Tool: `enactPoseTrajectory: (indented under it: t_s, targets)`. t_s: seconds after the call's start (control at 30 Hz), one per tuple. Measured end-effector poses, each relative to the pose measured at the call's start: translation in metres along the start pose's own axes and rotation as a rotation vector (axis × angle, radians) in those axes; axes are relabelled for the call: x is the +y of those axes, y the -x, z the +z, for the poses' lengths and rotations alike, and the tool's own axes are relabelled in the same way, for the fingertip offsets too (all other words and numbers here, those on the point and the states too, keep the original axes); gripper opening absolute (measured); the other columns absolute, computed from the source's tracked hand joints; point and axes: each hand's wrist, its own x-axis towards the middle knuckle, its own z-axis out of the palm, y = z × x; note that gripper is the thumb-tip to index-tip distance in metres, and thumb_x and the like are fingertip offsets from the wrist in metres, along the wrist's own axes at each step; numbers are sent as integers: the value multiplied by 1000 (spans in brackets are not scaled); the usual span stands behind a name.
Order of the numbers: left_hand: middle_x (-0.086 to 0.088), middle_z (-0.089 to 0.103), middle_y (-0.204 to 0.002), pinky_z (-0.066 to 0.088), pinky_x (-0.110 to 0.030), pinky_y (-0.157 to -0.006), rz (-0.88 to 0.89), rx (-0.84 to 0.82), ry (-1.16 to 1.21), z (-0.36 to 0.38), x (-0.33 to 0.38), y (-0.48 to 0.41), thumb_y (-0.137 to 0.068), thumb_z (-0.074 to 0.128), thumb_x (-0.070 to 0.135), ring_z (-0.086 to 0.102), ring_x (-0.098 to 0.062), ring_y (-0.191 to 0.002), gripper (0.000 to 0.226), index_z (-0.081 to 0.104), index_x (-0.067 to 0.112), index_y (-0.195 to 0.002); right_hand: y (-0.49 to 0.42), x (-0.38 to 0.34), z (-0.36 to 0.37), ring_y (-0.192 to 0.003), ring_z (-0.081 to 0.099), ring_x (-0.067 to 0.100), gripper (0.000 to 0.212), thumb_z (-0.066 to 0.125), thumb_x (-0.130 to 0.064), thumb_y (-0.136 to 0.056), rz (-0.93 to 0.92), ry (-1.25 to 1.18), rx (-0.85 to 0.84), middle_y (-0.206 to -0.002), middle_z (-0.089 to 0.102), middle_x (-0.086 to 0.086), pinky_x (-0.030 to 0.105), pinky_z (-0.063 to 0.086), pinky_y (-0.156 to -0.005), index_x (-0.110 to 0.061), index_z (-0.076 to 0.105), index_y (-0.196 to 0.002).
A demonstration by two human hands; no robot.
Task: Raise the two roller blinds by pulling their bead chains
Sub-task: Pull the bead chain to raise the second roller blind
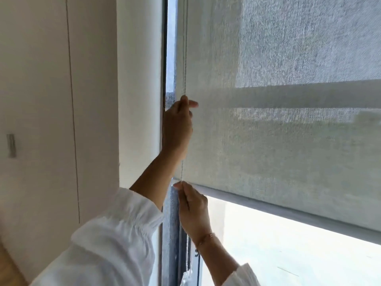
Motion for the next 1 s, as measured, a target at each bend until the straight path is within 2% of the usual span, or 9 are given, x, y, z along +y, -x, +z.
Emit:
enactPoseTrajectory:
  t_s: [0.1,0.17,0.23,0.33,0.43,0.6,0.7,0.87,1.0]
  targets:
    - [11,32,-38,23,-21,-40,122,49,99,5,-2,9,-97,39,30,26,-4,-34,39,49,24,-60,-19,-5,-3,-51,45,8,31,44,-28,-88,265,-277,-123,-53,52,-10,22,38,-56,-36,59,-62]
    - [10,32,-37,23,-20,-39,161,20,100,9,-3,13,-97,39,31,26,-4,-34,38,47,25,-60,-34,-7,-4,-61,54,23,32,41,-36,-86,382,-464,-103,-65,60,6,35,45,-64,-24,65,-68]
    - [10,33,-38,24,-21,-41,165,18,79,10,-7,17,-96,39,32,27,-4,-35,39,47,27,-58,-53,-11,-7,-76,60,26,38,35,-35,-87,405,-524,-13,-80,64,16,37,49,-74,-12,63,-77]
    - [11,39,-39,28,-27,-46,209,31,-48,0,-28,25,-94,40,34,32,-8,-39,37,48,29,-58,-88,-25,-19,-75,63,7,38,30,-26,-97,404,-663,141,-84,65,7,19,51,-68,-9,62,-87]
    - [12,47,-44,35,-33,-51,194,43,-127,-13,-59,41,-91,43,32,39,-13,-45,32,50,31,-59,-120,-41,-32,-78,64,11,31,33,-21,-99,377,-719,205,-88,65,5,23,50,-69,-9,61,-95]
    - [14,41,-49,34,-11,-48,239,11,-320,-27,-106,80,-95,42,17,44,-1,-42,36,43,32,-62,-155,-70,-38,-71,62,20,15,44,-17,-96,376,-843,120,-84,62,8,30,53,-65,-11,58,-93]
    - [14,37,-43,31,-10,-48,246,-32,-364,-33,-115,97,-93,39,30,43,-2,-41,32,40,34,-61,-167,-71,-31,-50,46,10,24,47,-21,-95,396,-623,127,-67,54,0,22,41,-44,-2,62,-94]
    - [12,46,-49,33,-31,-56,-80,-135,-141,-35,-114,86,-95,39,25,41,-6,-50,40,50,31,-57,-157,-73,-12,-56,45,2,21,49,-11,-91,165,-244,347,-60,48,-16,24,37,-62,-6,69,-88]
    - [4,63,-89,47,-19,-75,-151,-121,48,-36,-88,54,-98,19,39,60,-2,-82,42,59,28,-89,-149,-78,-12,-51,43,0,21,48,-9,-88,7,-180,449,-63,57,-4,21,36,-56,-3,68,-84]
